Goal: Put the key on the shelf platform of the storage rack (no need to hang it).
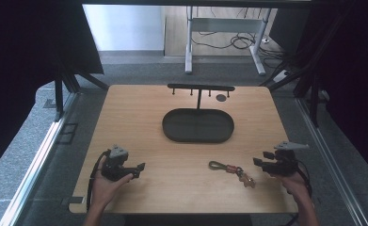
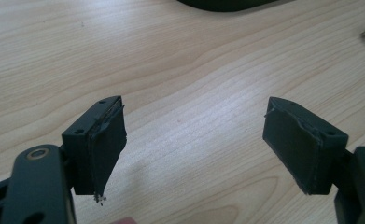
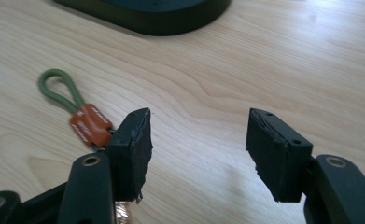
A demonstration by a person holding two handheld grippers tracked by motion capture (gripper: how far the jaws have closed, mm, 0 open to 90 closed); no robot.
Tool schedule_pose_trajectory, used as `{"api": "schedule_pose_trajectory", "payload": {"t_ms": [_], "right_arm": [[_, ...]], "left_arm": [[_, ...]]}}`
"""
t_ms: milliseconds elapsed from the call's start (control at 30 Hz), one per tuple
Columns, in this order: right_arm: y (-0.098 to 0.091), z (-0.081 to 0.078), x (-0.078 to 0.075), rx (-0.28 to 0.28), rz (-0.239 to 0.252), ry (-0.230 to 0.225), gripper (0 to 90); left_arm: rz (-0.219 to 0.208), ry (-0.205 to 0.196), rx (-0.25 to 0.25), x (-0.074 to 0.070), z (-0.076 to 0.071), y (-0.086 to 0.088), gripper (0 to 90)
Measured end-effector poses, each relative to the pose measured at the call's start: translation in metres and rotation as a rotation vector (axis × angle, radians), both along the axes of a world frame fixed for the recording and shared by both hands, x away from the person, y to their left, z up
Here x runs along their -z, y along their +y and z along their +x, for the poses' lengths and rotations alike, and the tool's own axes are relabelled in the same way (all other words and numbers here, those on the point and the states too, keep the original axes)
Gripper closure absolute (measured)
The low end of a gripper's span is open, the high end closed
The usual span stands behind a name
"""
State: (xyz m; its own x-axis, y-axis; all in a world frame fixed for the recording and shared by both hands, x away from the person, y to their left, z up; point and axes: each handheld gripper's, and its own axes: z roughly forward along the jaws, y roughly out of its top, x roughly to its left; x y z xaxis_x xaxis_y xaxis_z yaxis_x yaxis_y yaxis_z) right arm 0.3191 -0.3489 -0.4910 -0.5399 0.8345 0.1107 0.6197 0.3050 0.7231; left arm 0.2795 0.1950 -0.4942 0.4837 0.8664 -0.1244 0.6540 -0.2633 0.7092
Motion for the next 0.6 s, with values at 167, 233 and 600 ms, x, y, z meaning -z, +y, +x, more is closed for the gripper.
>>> {"api": "schedule_pose_trajectory", "payload": {"t_ms": [167, 233, 600], "right_arm": [[0.019, 0.012, -0.021, -0.08, -0.079, 0.061, 41.9], [0.026, 0.016, -0.027, -0.105, -0.112, 0.079, 42.2], [0.053, 0.023, -0.048, -0.199, -0.224, 0.166, 43.5]], "left_arm": [[0.002, 0.013, 0.02, 0.003, -0.001, -0.003, 21.6], [0.004, 0.017, 0.03, 0.004, -0.001, -0.005, 21.7], [0.009, 0.021, 0.065, 0.003, -0.003, -0.008, 22.2]]}}
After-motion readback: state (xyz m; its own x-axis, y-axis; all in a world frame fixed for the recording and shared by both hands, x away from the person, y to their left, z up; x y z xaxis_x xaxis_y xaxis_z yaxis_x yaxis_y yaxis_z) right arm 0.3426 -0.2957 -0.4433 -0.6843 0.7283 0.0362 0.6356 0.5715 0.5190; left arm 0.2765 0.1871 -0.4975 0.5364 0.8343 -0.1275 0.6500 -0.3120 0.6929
